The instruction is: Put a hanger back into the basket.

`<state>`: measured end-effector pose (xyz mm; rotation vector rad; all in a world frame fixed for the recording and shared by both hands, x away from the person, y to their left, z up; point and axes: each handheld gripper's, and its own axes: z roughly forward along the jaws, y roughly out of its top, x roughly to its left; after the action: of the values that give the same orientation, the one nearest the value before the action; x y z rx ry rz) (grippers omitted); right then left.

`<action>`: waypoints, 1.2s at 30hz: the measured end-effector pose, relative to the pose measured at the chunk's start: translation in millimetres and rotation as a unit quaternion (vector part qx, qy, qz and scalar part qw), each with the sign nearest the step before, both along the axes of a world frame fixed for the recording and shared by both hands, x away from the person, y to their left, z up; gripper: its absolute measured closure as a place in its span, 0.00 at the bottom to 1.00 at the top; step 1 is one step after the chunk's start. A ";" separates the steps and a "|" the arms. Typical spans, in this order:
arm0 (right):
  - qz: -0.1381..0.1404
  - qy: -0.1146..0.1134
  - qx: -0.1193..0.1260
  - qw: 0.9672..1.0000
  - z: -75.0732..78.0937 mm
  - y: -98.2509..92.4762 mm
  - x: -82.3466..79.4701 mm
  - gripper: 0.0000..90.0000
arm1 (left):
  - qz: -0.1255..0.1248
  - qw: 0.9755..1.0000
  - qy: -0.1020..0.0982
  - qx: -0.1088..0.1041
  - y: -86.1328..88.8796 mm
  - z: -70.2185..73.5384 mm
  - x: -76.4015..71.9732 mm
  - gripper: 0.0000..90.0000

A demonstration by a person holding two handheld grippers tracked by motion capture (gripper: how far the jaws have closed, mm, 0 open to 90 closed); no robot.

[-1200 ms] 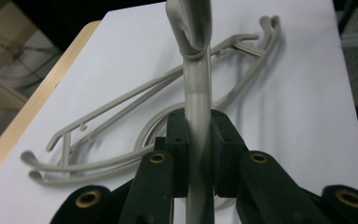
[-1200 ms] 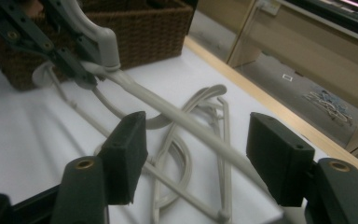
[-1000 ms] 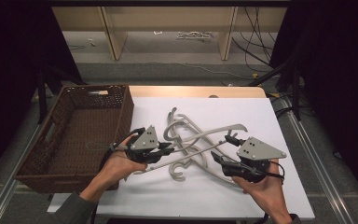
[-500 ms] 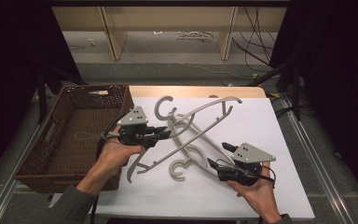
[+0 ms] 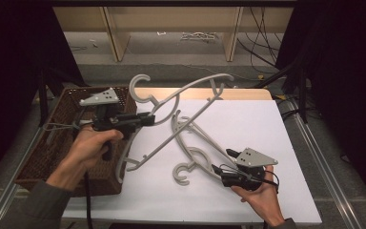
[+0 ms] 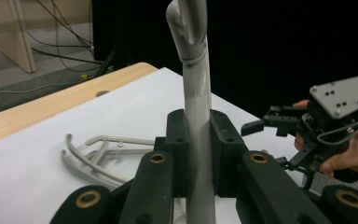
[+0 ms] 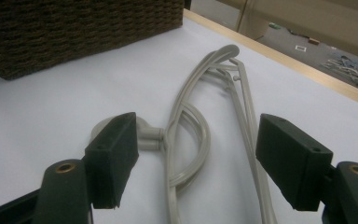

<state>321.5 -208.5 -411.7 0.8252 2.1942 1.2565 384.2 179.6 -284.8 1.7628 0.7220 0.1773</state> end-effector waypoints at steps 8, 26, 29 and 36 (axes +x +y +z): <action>-0.004 0.006 -0.002 1.000 -3.0 -1.0 1.3 0.33 | 0.046 0.999 0.000 0.011 39.9 10.3 3.7 0.88; -0.006 0.018 -0.006 1.000 -10.0 0.9 4.1 0.28 | 0.139 0.990 -0.003 0.026 117.6 -1.3 18.5 0.88; -0.008 0.017 -0.005 1.000 -10.1 0.6 4.1 0.28 | 0.150 0.988 -0.008 0.030 128.3 -3.7 21.3 0.88; -0.006 0.022 -0.006 1.000 -11.3 1.6 4.5 0.28 | 0.175 0.984 -0.001 0.041 152.0 -18.8 26.6 0.88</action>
<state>326.0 -206.9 -423.0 0.8672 2.2270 1.2285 410.8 331.6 -303.5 1.7009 1.0325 0.4525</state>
